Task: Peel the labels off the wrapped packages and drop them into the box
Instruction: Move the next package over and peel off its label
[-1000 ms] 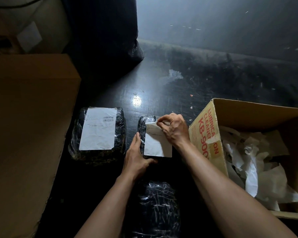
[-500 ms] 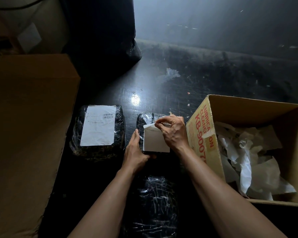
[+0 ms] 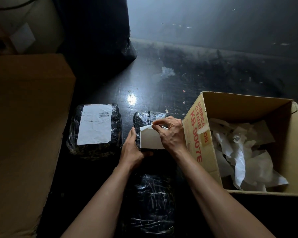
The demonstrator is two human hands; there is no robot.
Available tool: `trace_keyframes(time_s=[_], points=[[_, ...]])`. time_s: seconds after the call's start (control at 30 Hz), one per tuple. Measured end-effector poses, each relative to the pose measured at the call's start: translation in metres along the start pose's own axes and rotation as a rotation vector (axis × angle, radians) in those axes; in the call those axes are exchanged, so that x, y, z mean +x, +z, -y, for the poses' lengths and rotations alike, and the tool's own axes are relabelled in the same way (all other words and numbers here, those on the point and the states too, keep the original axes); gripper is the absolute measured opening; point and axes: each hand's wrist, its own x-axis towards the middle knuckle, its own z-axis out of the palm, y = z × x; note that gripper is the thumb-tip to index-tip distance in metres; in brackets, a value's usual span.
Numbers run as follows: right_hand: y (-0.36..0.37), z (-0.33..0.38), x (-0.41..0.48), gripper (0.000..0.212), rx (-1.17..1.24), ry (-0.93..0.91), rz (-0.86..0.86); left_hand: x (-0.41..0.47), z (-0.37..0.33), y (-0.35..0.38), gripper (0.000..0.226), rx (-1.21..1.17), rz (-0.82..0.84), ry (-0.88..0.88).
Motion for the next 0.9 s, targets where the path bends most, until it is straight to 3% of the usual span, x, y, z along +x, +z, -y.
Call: trace_keyframes(time_s=[0.9], points=[[-0.035,0.026,-0.022,0.009,-0.003,-0.065,0.001,0.001,-0.004,0.002,0.14,0.046,0.001,-0.007]])
